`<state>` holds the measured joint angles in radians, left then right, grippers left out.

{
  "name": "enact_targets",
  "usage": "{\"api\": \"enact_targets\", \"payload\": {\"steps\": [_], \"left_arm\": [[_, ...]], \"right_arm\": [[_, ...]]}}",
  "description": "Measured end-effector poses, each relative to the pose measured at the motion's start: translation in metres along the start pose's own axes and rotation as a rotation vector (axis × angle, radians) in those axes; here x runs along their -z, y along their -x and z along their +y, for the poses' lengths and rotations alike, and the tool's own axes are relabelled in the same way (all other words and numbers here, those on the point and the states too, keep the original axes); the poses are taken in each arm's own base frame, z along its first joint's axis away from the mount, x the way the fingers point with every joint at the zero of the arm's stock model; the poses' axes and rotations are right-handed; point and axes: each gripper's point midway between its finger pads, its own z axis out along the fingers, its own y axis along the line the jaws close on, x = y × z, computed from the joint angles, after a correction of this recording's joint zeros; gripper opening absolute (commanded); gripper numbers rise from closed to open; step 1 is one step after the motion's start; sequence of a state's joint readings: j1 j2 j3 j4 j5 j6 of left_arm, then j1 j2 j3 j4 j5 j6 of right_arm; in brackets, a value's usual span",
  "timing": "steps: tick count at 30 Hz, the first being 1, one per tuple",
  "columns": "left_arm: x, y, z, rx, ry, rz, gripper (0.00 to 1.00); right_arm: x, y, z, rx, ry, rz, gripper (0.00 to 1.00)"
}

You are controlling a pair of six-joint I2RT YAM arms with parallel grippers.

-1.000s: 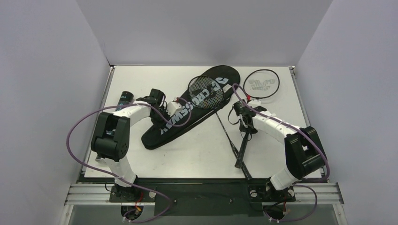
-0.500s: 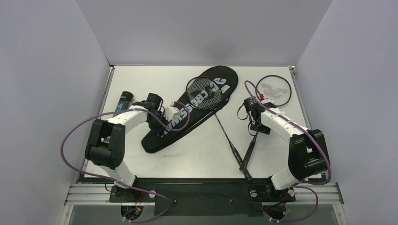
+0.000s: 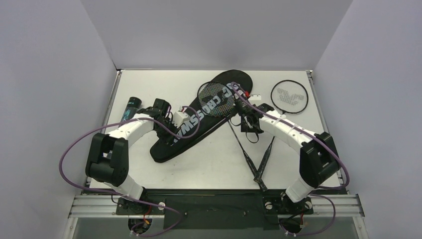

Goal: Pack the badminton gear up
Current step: Place the racket at the center of the board, then pick up the racket from the center of the board.

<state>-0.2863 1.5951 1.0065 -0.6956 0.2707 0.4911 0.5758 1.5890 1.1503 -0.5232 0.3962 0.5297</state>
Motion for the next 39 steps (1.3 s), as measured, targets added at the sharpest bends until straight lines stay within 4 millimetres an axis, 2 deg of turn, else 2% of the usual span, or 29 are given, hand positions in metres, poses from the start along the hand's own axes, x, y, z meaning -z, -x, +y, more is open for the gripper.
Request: {"api": "enact_targets", "payload": {"steps": [1, 4, 10, 12, 15, 19, 21, 23, 24, 25, 28, 31, 33, 36, 39], "left_arm": [[0.0, 0.0, 0.0, 0.004, -0.001, 0.0, 0.2], [0.0, 0.0, -0.001, 0.012, -0.003, -0.001, 0.2], [0.0, 0.001, -0.001, 0.017, -0.002, -0.002, 0.2], [0.0, 0.001, -0.001, 0.017, -0.002, -0.003, 0.2], [0.0, 0.001, -0.001, 0.017, -0.001, -0.003, 0.2], [0.0, 0.001, -0.001, 0.016, -0.001, -0.004, 0.24], [0.002, 0.003, 0.0, 0.018, 0.001, -0.007, 0.32], [0.004, 0.008, 0.001, 0.021, 0.006, -0.019, 0.54], [0.006, 0.013, 0.003, 0.021, 0.011, -0.029, 0.75], [0.009, 0.017, 0.003, 0.024, 0.016, -0.043, 0.82], [0.019, 0.031, 0.005, 0.031, 0.029, -0.085, 0.85], [0.027, 0.045, 0.007, 0.031, 0.042, -0.117, 0.86], [0.032, 0.052, 0.007, 0.033, 0.047, -0.13, 0.87], [0.036, 0.058, 0.008, 0.035, 0.054, -0.143, 0.93], [0.037, 0.056, 0.012, 0.052, 0.076, -0.138, 0.95]], "right_arm": [[-0.003, -0.003, 0.003, 0.0, 0.008, 0.017, 0.29], [-0.018, -0.025, 0.004, -0.034, 0.016, 0.09, 0.26], [-0.038, -0.095, -0.024, -0.105, -0.035, 0.262, 0.25], [-0.04, -0.109, -0.032, -0.135, -0.043, 0.298, 0.25], [-0.038, -0.118, -0.05, -0.206, -0.063, 0.317, 0.26], [-0.029, -0.111, -0.07, -0.259, -0.097, 0.272, 0.3], [-0.022, -0.105, -0.076, -0.265, -0.11, 0.242, 0.33], [-0.016, -0.099, -0.081, -0.262, -0.123, 0.222, 0.39], [-0.014, -0.096, -0.082, -0.261, -0.127, 0.216, 0.44], [-0.011, -0.09, -0.081, -0.252, -0.128, 0.204, 0.47], [-0.001, -0.064, -0.061, -0.191, -0.074, 0.138, 0.52], [0.01, -0.032, -0.018, -0.099, 0.031, 0.074, 0.54], [0.011, -0.014, 0.017, -0.04, 0.11, 0.04, 0.54], [0.0, -0.009, 0.059, 0.038, 0.19, 0.043, 0.53], [-0.021, -0.021, 0.072, 0.091, 0.198, 0.092, 0.49]]}}
